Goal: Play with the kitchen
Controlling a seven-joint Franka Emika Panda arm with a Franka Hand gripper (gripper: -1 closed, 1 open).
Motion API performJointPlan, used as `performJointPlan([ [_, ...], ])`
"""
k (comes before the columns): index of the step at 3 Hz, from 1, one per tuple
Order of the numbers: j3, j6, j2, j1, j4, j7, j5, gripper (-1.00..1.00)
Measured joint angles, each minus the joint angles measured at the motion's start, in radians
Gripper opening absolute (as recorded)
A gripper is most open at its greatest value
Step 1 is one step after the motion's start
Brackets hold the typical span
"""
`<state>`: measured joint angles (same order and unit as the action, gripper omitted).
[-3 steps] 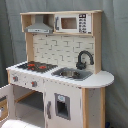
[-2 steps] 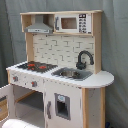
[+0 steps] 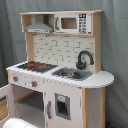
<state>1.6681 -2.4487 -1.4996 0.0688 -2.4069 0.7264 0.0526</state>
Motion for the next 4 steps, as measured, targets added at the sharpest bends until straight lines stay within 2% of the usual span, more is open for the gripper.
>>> performJointPlan([
  [2, -0.064, 0.001, -0.002, 0.117, 0.171, 0.0, -0.058, 1.0],
  [4, -0.13, 0.008, 0.001, 0.214, 0.364, -0.003, -0.126, 1.0],
])
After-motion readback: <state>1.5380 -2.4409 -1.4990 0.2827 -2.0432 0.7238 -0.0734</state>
